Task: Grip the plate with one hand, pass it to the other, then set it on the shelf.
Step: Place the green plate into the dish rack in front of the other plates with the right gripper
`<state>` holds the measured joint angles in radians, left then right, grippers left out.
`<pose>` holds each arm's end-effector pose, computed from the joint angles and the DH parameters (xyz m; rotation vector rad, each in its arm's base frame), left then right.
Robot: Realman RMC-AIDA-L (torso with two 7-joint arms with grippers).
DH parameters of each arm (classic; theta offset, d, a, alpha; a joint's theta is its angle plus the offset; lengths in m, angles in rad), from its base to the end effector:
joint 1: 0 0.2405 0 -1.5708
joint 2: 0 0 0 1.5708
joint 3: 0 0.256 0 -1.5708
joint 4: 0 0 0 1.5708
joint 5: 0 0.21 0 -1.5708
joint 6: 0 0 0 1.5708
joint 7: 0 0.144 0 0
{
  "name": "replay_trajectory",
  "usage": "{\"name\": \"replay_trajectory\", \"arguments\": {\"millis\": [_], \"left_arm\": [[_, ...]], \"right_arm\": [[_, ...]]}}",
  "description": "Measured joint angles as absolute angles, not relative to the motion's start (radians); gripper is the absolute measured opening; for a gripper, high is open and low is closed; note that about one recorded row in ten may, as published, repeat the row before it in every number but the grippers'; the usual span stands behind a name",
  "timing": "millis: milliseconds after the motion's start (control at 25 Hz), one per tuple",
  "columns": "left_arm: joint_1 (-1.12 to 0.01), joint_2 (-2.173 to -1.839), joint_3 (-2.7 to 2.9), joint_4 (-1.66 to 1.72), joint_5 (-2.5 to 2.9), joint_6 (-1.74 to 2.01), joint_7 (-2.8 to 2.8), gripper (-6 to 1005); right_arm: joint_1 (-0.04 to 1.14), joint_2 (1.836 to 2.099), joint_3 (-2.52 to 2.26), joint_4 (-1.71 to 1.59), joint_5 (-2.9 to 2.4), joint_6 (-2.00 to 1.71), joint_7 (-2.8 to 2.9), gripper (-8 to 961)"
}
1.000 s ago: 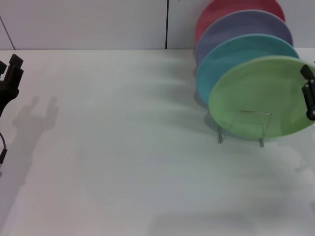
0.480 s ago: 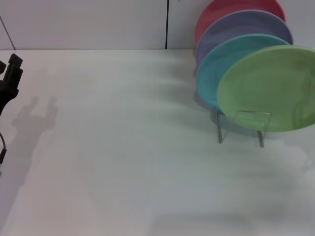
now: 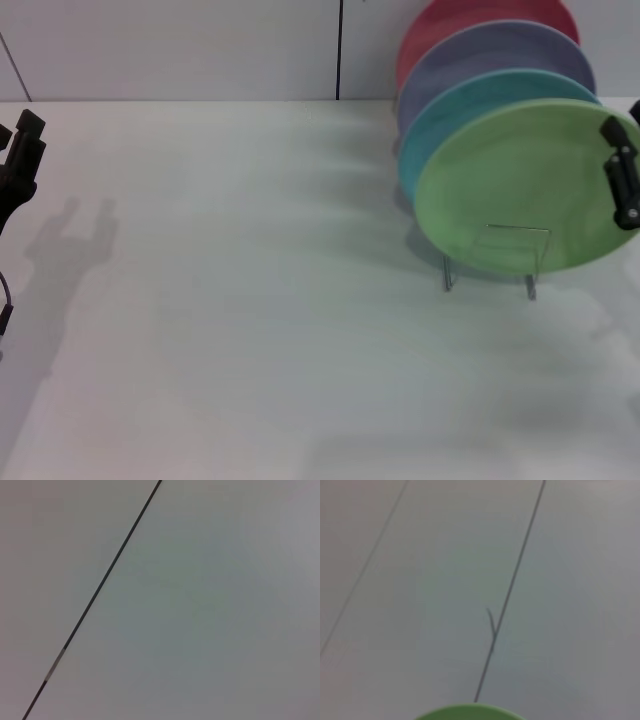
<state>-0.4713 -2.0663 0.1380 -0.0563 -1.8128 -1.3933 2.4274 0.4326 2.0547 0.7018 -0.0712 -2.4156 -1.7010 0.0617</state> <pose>-0.3239 0.3212 0.0075 -1.4971 -0.8317 -1.1767 0.3056 0.2869 0.0205 -1.7304 -0.0515 0.8099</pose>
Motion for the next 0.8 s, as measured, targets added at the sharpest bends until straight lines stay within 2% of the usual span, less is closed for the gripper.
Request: {"name": "replay_trajectory", "arguments": {"millis": [320,800], "left_arm": [[-0.468,-2.068,0.138,-0.060,-1.815,-1.399,2.427,514],[-0.463,-2.068,0.138,-0.061,-1.818,-1.406,2.427,514]], "right_arm": [[0.458,2.053,0.657,-0.076,-2.420,-1.690,0.063,228],[0.454,2.054,0.648,-0.101,-2.412,-1.678,0.070,318]]}}
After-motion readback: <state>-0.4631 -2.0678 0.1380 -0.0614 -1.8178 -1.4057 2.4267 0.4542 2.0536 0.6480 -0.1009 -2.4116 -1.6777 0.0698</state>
